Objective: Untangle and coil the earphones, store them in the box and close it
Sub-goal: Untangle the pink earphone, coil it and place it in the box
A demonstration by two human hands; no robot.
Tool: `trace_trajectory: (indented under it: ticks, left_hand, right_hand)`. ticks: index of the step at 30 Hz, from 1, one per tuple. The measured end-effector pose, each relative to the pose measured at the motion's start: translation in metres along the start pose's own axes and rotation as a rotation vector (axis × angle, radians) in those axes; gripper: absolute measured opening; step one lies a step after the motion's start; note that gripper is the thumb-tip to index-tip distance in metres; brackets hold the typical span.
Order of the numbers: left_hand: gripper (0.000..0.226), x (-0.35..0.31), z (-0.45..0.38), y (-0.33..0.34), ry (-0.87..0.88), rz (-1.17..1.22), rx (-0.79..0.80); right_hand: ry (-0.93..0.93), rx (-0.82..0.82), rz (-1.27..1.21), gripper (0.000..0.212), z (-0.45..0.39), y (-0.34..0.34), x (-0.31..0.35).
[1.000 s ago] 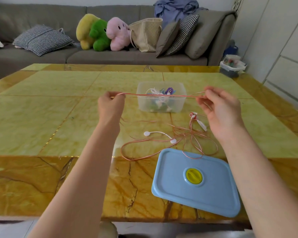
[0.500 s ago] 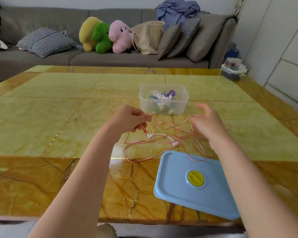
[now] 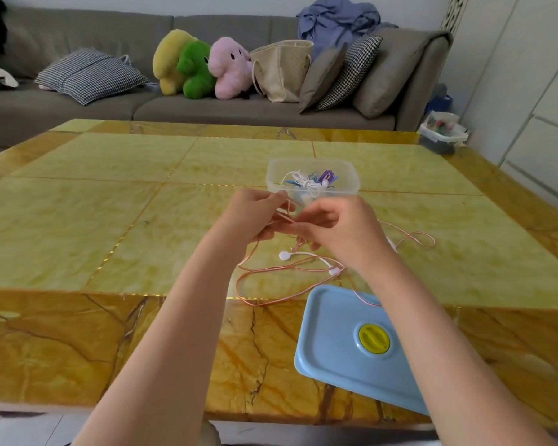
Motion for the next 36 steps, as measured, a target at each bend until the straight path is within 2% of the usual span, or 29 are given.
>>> trace_trajectory:
  ticks: [2, 5, 7, 9, 10, 12, 14, 16, 18, 20, 23, 29, 33, 36]
  left_hand:
    - [0.027, 0.0, 0.0, -0.005, 0.004, -0.032, -0.016]
    - [0.026, 0.001, 0.0, -0.003, -0.003, 0.133, 0.034]
    - [0.02, 0.003, 0.001, -0.001, -0.028, 0.219, 0.068]
    - [0.015, 0.003, 0.001, -0.002, -0.035, 0.218, 0.087]
    - [0.013, 0.002, 0.002, -0.002, -0.028, 0.206, 0.095]
    - [0.008, 0.001, 0.003, -0.001, -0.019, 0.224, 0.108]
    - [0.007, 0.001, 0.004, 0.0, -0.031, 0.283, 0.098]
    - [0.008, -0.001, 0.003, -0.001, -0.025, 0.345, 0.068]
    - [0.01, -0.004, 0.003, 0.002, -0.005, 0.414, 0.051]
    - [0.012, -0.006, 0.002, 0.007, 0.011, 0.455, 0.05]
    - [0.016, -0.01, 0.001, 0.011, 0.047, 0.447, 0.05]
    - [0.017, -0.016, 0.0, 0.003, 0.129, 0.311, -0.017]
    - [0.016, -0.014, 0.0, 0.001, 0.121, 0.183, -0.033]
    - [0.024, 0.006, -0.002, -0.02, -0.023, 0.179, -0.109]
  right_hand:
    - [0.029, 0.026, -0.08, 0.016, 0.001, 0.003, -0.002]
    - [0.113, 0.024, -0.228, 0.015, 0.003, 0.001, -0.01]
    - [0.166, -0.06, -0.289, 0.016, 0.005, -0.012, -0.019]
    - [0.208, -0.225, -0.302, 0.017, 0.005, -0.033, -0.032]
    - [0.228, -0.313, -0.252, 0.015, 0.007, -0.045, -0.038]
    - [0.266, -0.395, 0.029, 0.004, 0.007, -0.063, -0.043]
    - [0.274, -0.328, 0.342, 0.035, 0.005, -0.061, -0.041]
    - [0.128, -0.243, 0.426, 0.046, 0.001, -0.045, -0.023]
    - [-0.018, -0.158, 0.308, 0.04, 0.001, -0.025, -0.003]
    - [-0.085, -0.106, 0.184, 0.029, 0.001, -0.013, 0.008]
    - [-0.103, -0.108, -0.05, 0.021, 0.001, -0.012, 0.011]
    - [-0.155, -0.081, -0.228, 0.013, 0.002, -0.012, 0.018]
    - [-0.095, -0.259, -0.207, 0.02, 0.003, -0.033, 0.004]
    - [0.028, -0.433, -0.311, 0.022, 0.007, -0.065, -0.019]
Point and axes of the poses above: each hand's wrist, its own z-axis away from the middle knuckle, its own y-axis out of the palm, x = y × z, the point moved 10 cm from there along -z, towards the middle knuckle, and after that the axes turned 2 degrees about x, right-handed, at the moved point
